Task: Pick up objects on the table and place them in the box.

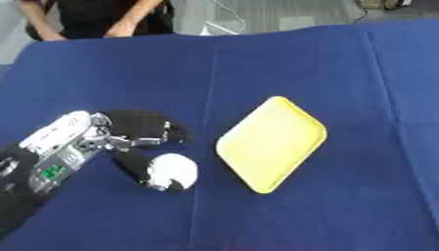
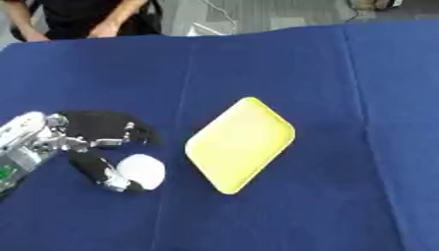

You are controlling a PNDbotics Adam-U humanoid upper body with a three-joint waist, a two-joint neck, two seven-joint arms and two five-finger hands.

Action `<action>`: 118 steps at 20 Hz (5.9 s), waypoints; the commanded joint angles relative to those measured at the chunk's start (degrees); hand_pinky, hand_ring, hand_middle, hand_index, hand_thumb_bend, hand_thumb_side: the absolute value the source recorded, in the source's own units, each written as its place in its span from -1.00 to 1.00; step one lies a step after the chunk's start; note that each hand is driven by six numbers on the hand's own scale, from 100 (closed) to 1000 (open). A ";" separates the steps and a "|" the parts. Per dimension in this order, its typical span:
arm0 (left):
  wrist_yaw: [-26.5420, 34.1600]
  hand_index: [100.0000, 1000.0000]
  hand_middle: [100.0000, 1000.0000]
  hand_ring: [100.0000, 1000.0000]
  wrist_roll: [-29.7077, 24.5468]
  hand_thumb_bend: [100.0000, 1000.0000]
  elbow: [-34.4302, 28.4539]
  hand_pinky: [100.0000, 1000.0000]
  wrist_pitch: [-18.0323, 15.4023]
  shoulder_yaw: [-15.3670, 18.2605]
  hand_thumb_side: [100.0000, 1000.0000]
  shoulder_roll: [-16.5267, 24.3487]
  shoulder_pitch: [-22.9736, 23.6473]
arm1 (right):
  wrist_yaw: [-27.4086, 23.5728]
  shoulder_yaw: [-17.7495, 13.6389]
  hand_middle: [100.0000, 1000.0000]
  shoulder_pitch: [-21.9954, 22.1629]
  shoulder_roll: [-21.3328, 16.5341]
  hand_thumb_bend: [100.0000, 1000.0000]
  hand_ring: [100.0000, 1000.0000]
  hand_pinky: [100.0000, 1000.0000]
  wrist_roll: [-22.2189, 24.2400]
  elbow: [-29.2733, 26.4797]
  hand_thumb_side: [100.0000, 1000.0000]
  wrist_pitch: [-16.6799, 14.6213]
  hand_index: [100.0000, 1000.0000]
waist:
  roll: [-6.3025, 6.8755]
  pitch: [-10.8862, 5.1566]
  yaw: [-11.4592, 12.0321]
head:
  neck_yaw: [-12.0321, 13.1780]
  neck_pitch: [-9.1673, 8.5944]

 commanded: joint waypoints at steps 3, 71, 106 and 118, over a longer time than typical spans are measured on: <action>-0.24 0.92 0.70 0.77 -0.48 0.18 -0.14 0.80 -0.50 0.09 1.00 0.83 -0.61 | -0.36 0.00 0.63 -0.70 -1.14 -1.00 0.53 0.50 0.23 -0.83 0.82 0.03 0.89 | -0.22 -0.64 -0.04 | 0.80 -0.58; -12.61 0.80 0.58 0.71 0.17 0.19 5.15 0.77 -2.34 -1.38 1.00 -3.28 -1.97 | -0.38 0.05 0.63 -0.85 -0.98 -1.00 0.53 0.51 0.39 -1.10 0.82 0.06 0.89 | -0.42 -0.35 -0.33 | 1.00 -0.71; -16.83 0.58 0.09 0.11 -1.81 -0.48 5.18 0.39 1.47 -1.70 -0.58 -3.52 -2.37 | -0.41 0.10 0.63 -0.77 -0.90 -1.00 0.53 0.51 0.50 -1.04 0.82 0.12 0.89 | -0.40 -0.40 -0.32 | 1.06 -0.66; -16.53 0.58 0.08 0.09 -1.95 -0.46 5.20 0.39 1.47 -1.82 -0.56 -3.56 -2.54 | -0.35 0.02 0.63 -0.74 -0.92 -1.00 0.53 0.51 0.48 -1.03 0.82 0.13 0.89 | -0.39 -0.37 -0.31 | 1.02 -0.62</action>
